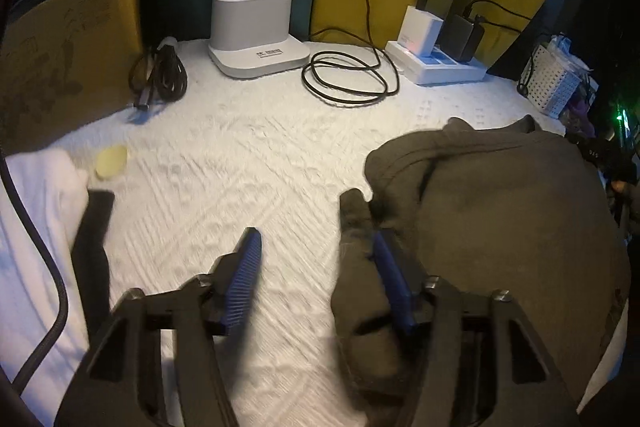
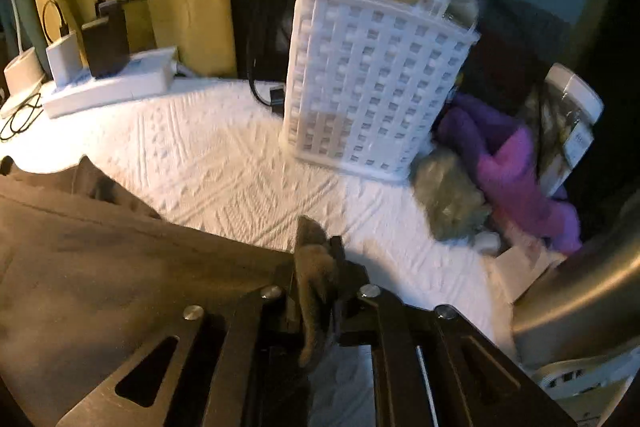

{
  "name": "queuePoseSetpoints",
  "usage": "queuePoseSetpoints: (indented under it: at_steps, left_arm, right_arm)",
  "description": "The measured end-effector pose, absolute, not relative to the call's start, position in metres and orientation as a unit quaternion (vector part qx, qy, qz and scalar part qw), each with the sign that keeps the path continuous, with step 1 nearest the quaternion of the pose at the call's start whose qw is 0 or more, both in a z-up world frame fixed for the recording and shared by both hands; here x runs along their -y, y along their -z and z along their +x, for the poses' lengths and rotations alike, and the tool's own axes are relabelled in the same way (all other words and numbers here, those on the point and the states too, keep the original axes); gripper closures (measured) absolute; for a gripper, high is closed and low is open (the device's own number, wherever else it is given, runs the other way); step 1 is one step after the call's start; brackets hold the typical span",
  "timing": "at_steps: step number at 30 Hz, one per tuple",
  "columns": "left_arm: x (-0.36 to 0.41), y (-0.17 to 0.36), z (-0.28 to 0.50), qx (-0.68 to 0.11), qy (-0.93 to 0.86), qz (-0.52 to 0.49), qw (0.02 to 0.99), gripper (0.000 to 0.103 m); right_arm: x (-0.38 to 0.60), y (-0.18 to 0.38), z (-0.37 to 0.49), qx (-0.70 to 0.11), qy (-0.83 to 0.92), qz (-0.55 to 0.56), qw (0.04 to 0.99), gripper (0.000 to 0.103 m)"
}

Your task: Fold small clothes

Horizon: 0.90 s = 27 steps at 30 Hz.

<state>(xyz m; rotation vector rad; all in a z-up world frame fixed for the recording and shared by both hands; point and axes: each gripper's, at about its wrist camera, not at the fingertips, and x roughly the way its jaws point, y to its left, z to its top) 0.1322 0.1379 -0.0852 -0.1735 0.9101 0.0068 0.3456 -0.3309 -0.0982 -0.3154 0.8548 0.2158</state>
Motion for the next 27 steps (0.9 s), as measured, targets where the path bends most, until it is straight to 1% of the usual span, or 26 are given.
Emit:
queuePoseSetpoints:
  at_steps: [1, 2, 3, 4, 8, 9, 10, 11, 12, 13, 18, 22, 27]
  left_arm:
    - [-0.135, 0.085, 0.131, -0.439, 0.000, -0.082, 0.895, 0.044]
    - [-0.132, 0.085, 0.130, -0.439, 0.000, -0.080, 0.895, 0.044]
    - [-0.130, 0.085, 0.130, -0.438, -0.001, -0.077, 0.896, 0.044]
    - [-0.128, 0.085, 0.130, -0.437, -0.002, -0.074, 0.896, 0.044]
    - [-0.113, 0.081, 0.133, -0.433, 0.005, -0.037, 0.901, 0.047]
    - [-0.109, 0.080, 0.134, -0.433, 0.013, -0.027, 0.901, 0.054]
    - [-0.107, 0.080, 0.135, -0.436, 0.020, -0.022, 0.900, 0.071]
    - [-0.103, 0.082, 0.138, -0.446, 0.031, -0.016, 0.894, 0.080]
    - [-0.099, 0.084, 0.139, -0.452, 0.036, -0.011, 0.891, 0.095]
    - [-0.096, 0.085, 0.140, -0.455, 0.038, -0.005, 0.890, 0.098]
    - [-0.095, 0.074, 0.138, -0.434, -0.010, 0.012, 0.901, 0.099]
    - [-0.106, 0.071, 0.138, -0.412, -0.097, 0.062, 0.904, 0.099]
    - [-0.121, 0.069, 0.139, -0.408, -0.100, 0.016, 0.907, 0.097]
  right_arm:
    - [0.332, 0.099, 0.346, -0.416, -0.095, -0.156, 0.891, 0.068]
    - [0.334, 0.098, 0.345, -0.413, -0.088, -0.156, 0.893, 0.050]
    - [0.337, 0.097, 0.344, -0.412, -0.084, -0.153, 0.894, 0.039]
    - [0.341, 0.096, 0.342, -0.412, -0.086, -0.146, 0.895, 0.026]
    - [0.352, 0.089, 0.327, -0.403, -0.099, -0.143, 0.899, 0.026]
    - [0.352, 0.083, 0.322, -0.395, -0.105, -0.142, 0.901, 0.026]
    - [0.352, 0.080, 0.316, -0.390, -0.109, -0.140, 0.904, 0.026]
    - [0.351, 0.077, 0.311, -0.385, -0.113, -0.138, 0.906, 0.026]
    - [0.350, 0.074, 0.306, -0.380, -0.118, -0.136, 0.907, 0.026]
    - [0.349, 0.071, 0.302, -0.375, -0.121, -0.133, 0.909, 0.026]
    - [0.337, 0.065, 0.281, -0.366, -0.143, -0.117, 0.912, 0.026]
    - [0.334, 0.062, 0.264, -0.362, -0.157, -0.103, 0.913, 0.026]
    - [0.329, 0.079, 0.261, -0.377, -0.166, -0.092, 0.907, 0.025]
